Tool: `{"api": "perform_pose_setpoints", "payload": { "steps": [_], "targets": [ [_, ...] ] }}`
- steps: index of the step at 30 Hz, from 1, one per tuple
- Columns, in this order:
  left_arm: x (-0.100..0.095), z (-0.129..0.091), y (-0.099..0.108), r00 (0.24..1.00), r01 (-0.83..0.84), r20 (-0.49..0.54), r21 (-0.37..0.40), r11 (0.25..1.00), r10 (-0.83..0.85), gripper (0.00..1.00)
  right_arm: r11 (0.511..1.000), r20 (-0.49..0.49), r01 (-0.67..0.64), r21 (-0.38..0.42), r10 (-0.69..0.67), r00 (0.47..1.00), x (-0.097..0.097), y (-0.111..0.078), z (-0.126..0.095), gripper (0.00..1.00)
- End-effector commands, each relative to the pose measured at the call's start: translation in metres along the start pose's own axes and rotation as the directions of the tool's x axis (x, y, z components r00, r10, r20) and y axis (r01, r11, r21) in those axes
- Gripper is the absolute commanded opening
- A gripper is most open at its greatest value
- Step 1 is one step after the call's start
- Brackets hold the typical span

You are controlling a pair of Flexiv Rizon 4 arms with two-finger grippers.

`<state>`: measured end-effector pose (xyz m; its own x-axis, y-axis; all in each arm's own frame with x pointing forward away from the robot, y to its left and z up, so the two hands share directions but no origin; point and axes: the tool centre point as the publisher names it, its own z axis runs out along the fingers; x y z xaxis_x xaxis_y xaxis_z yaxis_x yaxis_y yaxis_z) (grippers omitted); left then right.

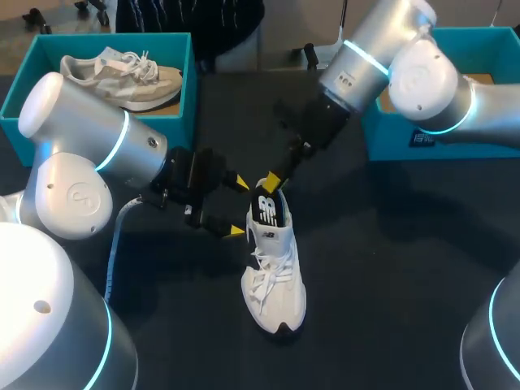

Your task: Take the shoe out of the shoebox, open the shoe tongue, remove and reinsert the insole, then place the shoe into the shoebox

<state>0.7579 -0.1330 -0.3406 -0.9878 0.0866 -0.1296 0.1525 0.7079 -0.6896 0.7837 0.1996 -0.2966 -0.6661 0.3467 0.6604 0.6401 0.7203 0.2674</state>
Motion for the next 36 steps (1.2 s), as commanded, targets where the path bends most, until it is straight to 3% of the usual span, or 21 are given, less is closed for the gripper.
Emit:
{"api": "perform_pose_setpoints", "payload": {
  "steps": [1, 4, 7, 8, 9, 10, 11, 14, 18, 24, 36],
  "targets": [
    [0.000, 0.002, -0.001, 1.000, 0.000, 0.001, -0.006, 1.000, 0.000, 1.00, 1.000, 0.019, -0.005, 0.027, 0.005, 1.000, 0.002, 0.005, -0.018, 0.34],
    [0.000, 0.002, -0.001, 1.000, 0.000, 0.001, -0.006, 1.000, 0.000, 1.00, 1.000, 0.030, -0.006, 0.027, 0.005, 1.000, 0.002, 0.007, -0.026, 0.33],
    [0.000, 0.002, -0.001, 1.000, 0.000, 0.001, -0.006, 1.000, 0.000, 1.00, 1.000, 0.028, 0.011, -0.029, -0.011, 1.000, 0.006, 0.009, -0.034, 0.29],
    [0.000, 0.002, -0.001, 1.000, 0.000, 0.001, -0.006, 1.000, 0.000, 1.00, 0.984, -0.017, 0.078, -0.158, -0.081, 0.997, 0.009, 0.009, -0.036, 0.26],
    [0.000, 0.002, -0.001, 1.000, 0.000, 0.001, -0.006, 1.000, 0.000, 1.00, 0.969, -0.029, 0.094, -0.227, -0.104, 0.994, 0.012, 0.007, -0.038, 0.23],
    [0.000, 0.002, -0.001, 1.000, 0.000, 0.001, -0.006, 1.000, 0.000, 1.00, 0.962, -0.033, 0.103, -0.254, -0.115, 0.993, 0.014, 0.006, -0.039, 0.15],
    [0.000, 0.002, -0.001, 1.000, 0.000, 0.001, -0.006, 1.000, 0.000, 1.00, 0.951, -0.033, 0.121, -0.283, -0.136, 0.990, 0.017, 0.005, -0.039, 0.00],
    [0.000, 0.002, -0.001, 1.000, 0.000, 0.001, -0.006, 1.000, 0.000, 1.00, 0.937, -0.026, 0.138, -0.322, -0.154, 0.988, 0.026, 0.004, -0.040, 0.00],
    [0.000, 0.002, -0.001, 1.000, 0.000, 0.001, -0.006, 1.000, 0.000, 1.00, 0.948, 0.026, 0.127, -0.291, -0.125, 0.992, 0.039, 0.007, -0.046, 0.00],
    [0.000, 0.002, -0.001, 1.000, 0.000, 0.001, -0.006, 1.000, 0.000, 1.00, 0.986, 0.286, 0.049, -0.157, -0.002, 0.958, 0.052, 0.011, -0.052, 0.00],
    [0.000, 0.002, -0.001, 1.000, 0.000, 0.001, -0.006, 1.000, 0.000, 1.00, 0.986, 0.286, 0.049, -0.157, -0.002, 0.958, 0.052, 0.011, -0.052, 0.00]
  ]
}}
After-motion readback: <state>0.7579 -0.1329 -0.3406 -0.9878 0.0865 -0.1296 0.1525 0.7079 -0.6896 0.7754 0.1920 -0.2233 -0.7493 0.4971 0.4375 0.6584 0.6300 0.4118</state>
